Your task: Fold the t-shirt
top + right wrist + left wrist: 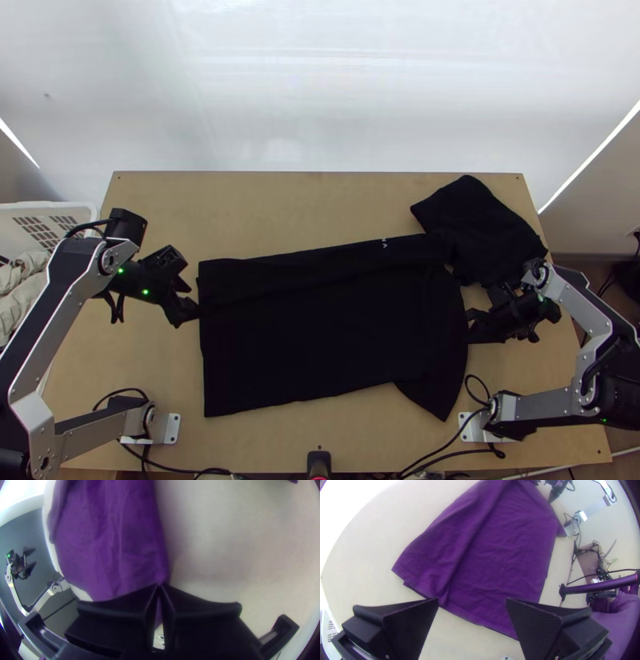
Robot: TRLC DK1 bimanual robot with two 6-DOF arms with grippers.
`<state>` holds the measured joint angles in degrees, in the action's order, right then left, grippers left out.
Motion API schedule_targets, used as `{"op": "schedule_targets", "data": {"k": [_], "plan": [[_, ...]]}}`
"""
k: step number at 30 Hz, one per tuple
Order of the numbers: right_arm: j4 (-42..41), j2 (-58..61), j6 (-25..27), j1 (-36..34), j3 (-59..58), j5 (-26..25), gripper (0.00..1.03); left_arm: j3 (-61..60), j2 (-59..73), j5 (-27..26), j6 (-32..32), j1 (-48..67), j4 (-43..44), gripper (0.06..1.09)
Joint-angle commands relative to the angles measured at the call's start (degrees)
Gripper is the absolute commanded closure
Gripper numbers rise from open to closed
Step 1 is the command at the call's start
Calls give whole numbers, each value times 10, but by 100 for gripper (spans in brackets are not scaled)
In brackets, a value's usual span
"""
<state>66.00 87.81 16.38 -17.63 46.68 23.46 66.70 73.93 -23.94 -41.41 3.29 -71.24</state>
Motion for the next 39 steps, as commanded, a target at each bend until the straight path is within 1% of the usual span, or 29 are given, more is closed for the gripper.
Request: {"op": "schedule_targets", "data": {"k": [1,2,5,7,9,12,15,20,24,32,35,37,38,39], "plan": [[8,-21,0,16,10,0,100,-3,-8,16,-41,38,-105,10],[11,-26,0,16,12,0,100,-17,-20,27,-46,51,-115,10],[20,-33,0,18,24,0,100,-82,-69,130,-92,103,-127,10],[19,-31,-1,19,26,0,100,-110,-79,173,-112,133,-137,10],[19,-30,-2,25,25,1,100,-124,-77,174,-125,162,-143,10],[16,-33,-8,43,25,1,100,-154,-72,171,-141,216,-117,10],[14,-37,-19,58,31,1,100,-173,-88,172,-124,311,-72,10],[15,-33,-24,59,46,1,100,-209,-115,171,-90,442,17,10],[14,-27,-27,58,51,0,100,-245,-134,169,-60,514,57,11],[14,-20,-30,51,61,0,100,-304,-145,172,-55,572,45,11],[12,-16,-34,51,66,0,100,-321,-144,183,-51,574,66,11],[12,-13,-37,54,68,0,100,-333,-145,193,-46,574,94,11],[12,-13,-38,56,71,1,100,-338,-145,195,-46,574,102,12],[12,-13,-42,59,73,1,100,-345,-145,198,-45,574,115,18]]}}
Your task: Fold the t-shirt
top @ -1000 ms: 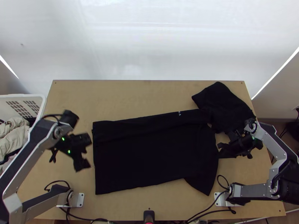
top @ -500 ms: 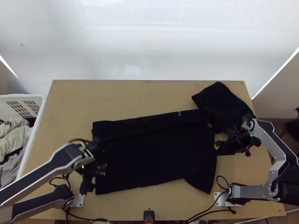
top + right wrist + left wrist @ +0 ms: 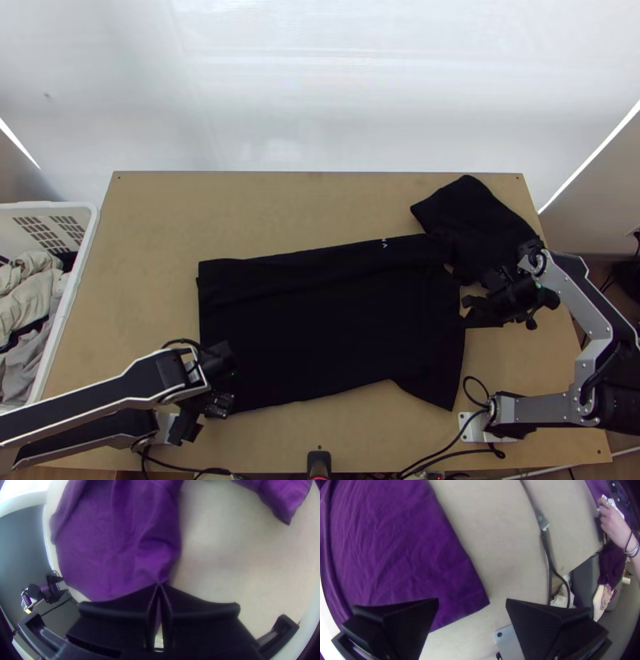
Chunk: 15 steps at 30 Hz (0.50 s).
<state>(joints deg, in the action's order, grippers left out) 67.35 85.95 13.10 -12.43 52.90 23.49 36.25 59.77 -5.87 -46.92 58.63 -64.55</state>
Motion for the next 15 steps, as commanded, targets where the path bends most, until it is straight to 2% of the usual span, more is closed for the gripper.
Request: {"op": "schedule_targets", "data": {"k": [1,2,3,4,8,10,11,15], "plan": [[-1,5,-12,10,12,1,100,-47,-4,19,11,20,58,32],[-1,5,-13,11,13,1,100,-52,-6,20,12,20,67,51],[-1,5,-13,11,14,0,100,-58,-8,20,16,20,85,65],[-1,4,-14,13,15,0,100,-61,-11,20,17,19,94,70],[3,3,-14,11,17,0,100,-73,-12,19,14,19,116,72],[5,0,-14,11,15,0,100,-79,-16,9,10,17,127,98],[6,-2,-14,11,15,0,100,-79,-18,3,8,15,127,103],[11,-4,-14,8,15,0,100,-72,-25,-20,7,-2,106,105]]}}
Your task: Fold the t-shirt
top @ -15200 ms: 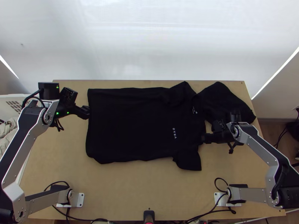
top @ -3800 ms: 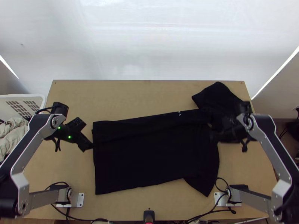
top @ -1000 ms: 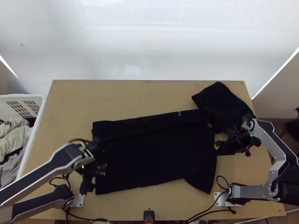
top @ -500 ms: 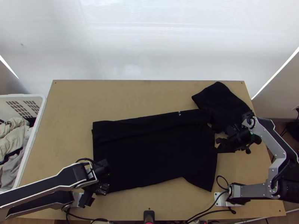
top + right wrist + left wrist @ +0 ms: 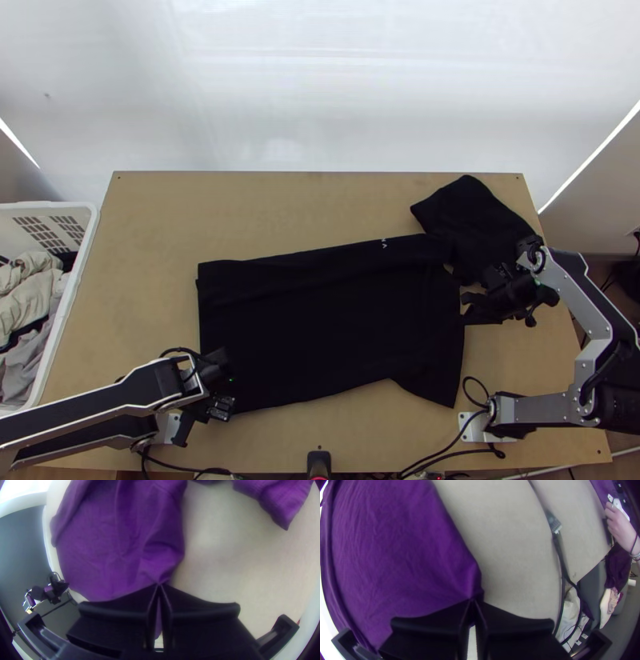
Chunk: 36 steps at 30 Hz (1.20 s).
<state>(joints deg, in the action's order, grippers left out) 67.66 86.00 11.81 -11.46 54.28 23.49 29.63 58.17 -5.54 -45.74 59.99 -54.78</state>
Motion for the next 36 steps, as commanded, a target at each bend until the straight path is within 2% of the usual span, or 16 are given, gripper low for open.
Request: {"op": "schedule_targets", "data": {"k": [1,4,10,17,21,36], "plan": [[10,-6,-1,-1,1,0,100,-2,-14,-30,-6,-22,-1,105],[16,-11,0,-1,2,0,100,25,-35,-61,-4,-81,-25,105],[22,-17,-2,-2,10,1,100,66,-43,-152,-43,-315,-30,105],[30,-14,-19,12,60,1,100,88,10,-191,-81,-472,-24,105],[30,-8,-30,18,106,1,100,102,38,-195,-99,-516,-23,105],[30,66,-74,89,252,1,100,171,102,-200,-103,-559,4,105]]}}
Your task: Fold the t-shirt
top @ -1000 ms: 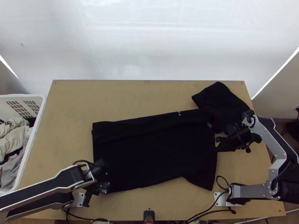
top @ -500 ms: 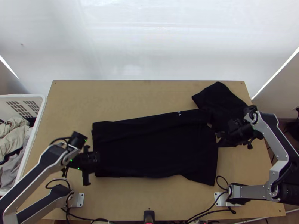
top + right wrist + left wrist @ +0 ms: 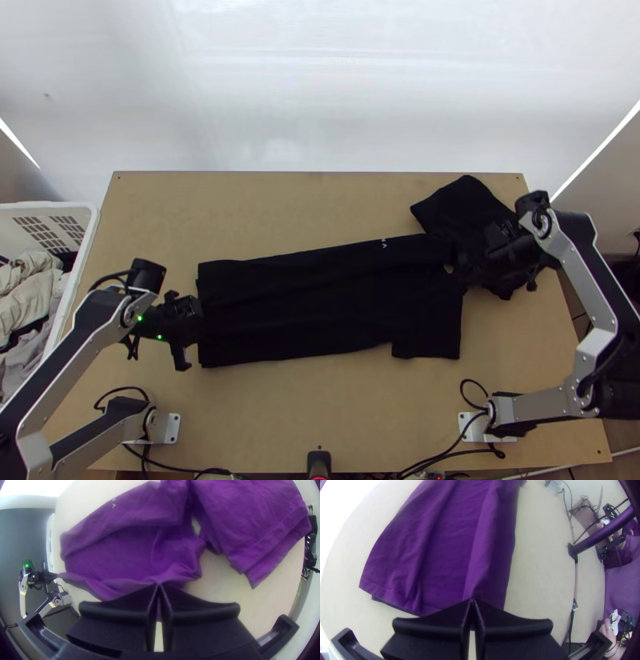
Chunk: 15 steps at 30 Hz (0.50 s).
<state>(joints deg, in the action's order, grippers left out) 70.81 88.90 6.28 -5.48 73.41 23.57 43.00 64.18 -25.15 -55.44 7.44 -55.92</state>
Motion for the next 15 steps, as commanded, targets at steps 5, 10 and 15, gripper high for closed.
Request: {"op": "schedule_targets", "data": {"k": [5,10,15], "plan": [[-2,77,-25,44,100,0,100,74,97,-10,-3,-58,27,105],[-5,115,-30,57,134,0,100,98,137,-10,3,-64,35,105],[-22,125,-36,59,123,-1,100,95,150,-3,5,-65,35,105]]}}
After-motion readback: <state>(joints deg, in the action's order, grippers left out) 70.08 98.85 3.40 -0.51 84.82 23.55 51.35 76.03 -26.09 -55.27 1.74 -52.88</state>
